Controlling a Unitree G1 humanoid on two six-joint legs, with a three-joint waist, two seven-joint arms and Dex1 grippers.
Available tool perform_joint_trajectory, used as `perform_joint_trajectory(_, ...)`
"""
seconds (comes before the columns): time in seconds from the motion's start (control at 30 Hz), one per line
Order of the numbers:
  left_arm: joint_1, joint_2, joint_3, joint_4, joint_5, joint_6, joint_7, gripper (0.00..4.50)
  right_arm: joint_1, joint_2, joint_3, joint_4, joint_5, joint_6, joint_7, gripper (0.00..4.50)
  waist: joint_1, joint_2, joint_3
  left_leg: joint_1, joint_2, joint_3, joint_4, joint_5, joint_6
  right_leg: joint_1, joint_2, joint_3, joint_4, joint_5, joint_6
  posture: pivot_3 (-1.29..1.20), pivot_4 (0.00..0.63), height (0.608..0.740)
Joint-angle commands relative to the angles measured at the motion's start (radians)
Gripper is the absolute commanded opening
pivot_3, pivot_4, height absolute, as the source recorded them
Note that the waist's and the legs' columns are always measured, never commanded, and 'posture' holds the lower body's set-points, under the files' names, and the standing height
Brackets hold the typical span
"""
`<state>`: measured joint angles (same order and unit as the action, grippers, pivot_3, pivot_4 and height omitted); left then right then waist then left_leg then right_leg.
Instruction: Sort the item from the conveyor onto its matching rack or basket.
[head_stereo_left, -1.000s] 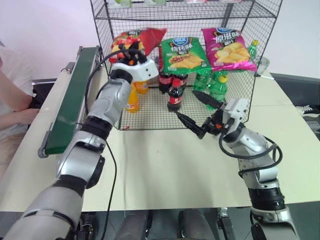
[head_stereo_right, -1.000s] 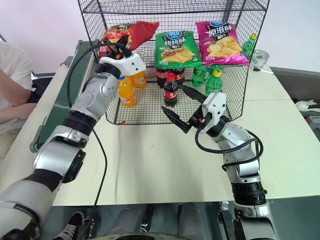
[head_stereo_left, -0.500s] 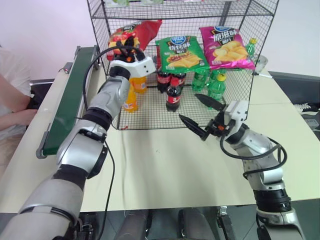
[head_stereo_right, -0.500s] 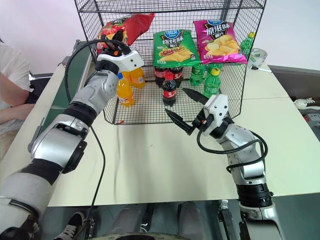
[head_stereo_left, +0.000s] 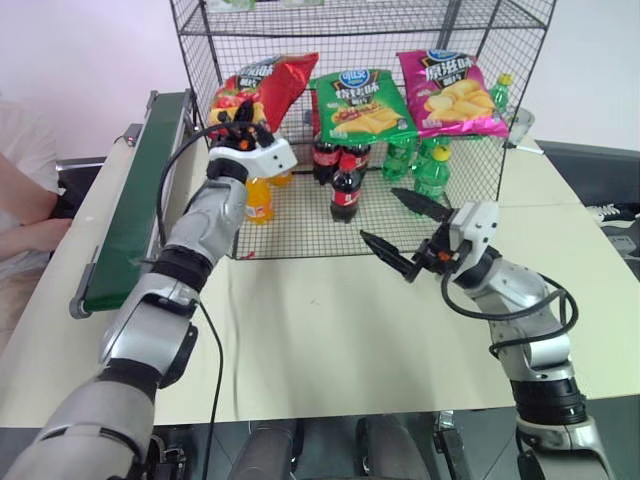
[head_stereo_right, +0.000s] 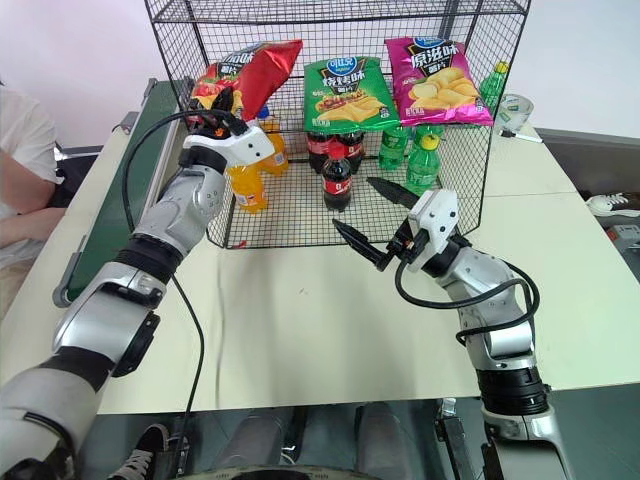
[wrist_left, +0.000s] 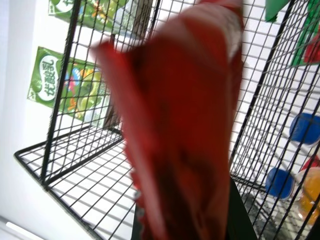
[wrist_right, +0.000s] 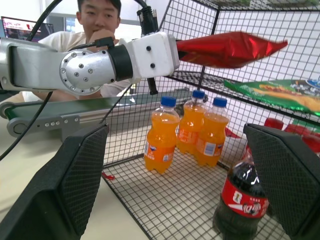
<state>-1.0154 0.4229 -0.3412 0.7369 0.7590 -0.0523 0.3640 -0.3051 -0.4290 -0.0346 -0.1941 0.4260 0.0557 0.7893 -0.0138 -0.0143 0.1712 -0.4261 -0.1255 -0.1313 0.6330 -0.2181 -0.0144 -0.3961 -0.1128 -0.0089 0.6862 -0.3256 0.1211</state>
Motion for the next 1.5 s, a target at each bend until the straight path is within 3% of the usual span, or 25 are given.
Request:
perform_joint_trajectory(0.03,-0.011,0.016,0.027,-0.105,-0.002,0.017,0.002,0.04,-0.016,0.009,0.000,-0.010,0.003,-0.023,0.008,4.50,0.000,0.000,0.000,0.000,0.000,0.000,0.000,0.000,0.000,0.000,0.000,0.000,0.000,0.000,0.000,0.00,0.150,0.740)
perform_joint_trajectory(0.47,0.027,0.044,0.040,-0.107,-0.015,0.072,-0.004,0.04,-0.016,0.010,-0.007,0.002,-0.005,-0.034,0.011,4.50,-0.003,0.000,0.000,0.000,0.000,0.000,0.001,0.000,0.000,0.000,0.000,0.000,0.000,0.000,0.000,0.00,0.150,0.740)
perform_joint_trajectory(0.83,-0.101,-0.001,0.055,0.163,-0.104,-0.045,0.049,0.04,-0.030,0.016,0.001,0.011,-0.008,-0.034,0.010,4.50,-0.004,0.000,0.000,0.000,0.000,0.000,0.002,0.000,0.000,0.000,0.000,0.000,0.002,0.000,0.000,0.00,0.150,0.740)
perform_joint_trajectory(0.93,-0.121,-0.022,0.062,0.205,-0.137,-0.082,0.063,0.81,-0.022,0.017,0.002,-0.006,-0.005,-0.026,0.002,4.50,-0.005,0.000,0.000,0.000,0.000,0.001,0.002,0.000,0.000,0.000,0.000,0.000,0.002,0.000,0.000,0.00,0.150,0.740)
perform_joint_trajectory(1.17,-0.095,-0.024,0.047,0.167,-0.129,-0.086,0.074,3.98,-0.019,0.015,-0.001,-0.009,-0.003,-0.022,-0.002,4.50,-0.001,0.000,-0.001,0.000,0.000,0.001,0.002,0.000,0.000,0.000,0.000,0.000,0.002,0.000,0.000,0.00,0.150,0.740)
perform_joint_trajectory(1.27,-0.056,-0.025,0.082,0.094,-0.178,-0.084,0.018,3.98,-0.019,0.013,-0.002,-0.010,-0.001,-0.020,-0.002,4.50,0.000,0.000,-0.001,0.000,0.000,0.001,0.004,0.000,0.000,0.001,0.000,0.000,0.003,0.000,0.000,0.00,0.150,0.740)
perform_joint_trajectory(1.5,0.142,-0.005,0.134,-0.296,-0.224,0.029,-0.156,3.98,-0.020,0.016,0.000,-0.004,0.002,-0.020,0.004,4.50,-0.001,0.000,-0.001,0.000,0.000,0.001,0.004,0.000,0.000,0.000,0.000,0.001,0.003,0.000,0.000,0.00,0.150,0.740)
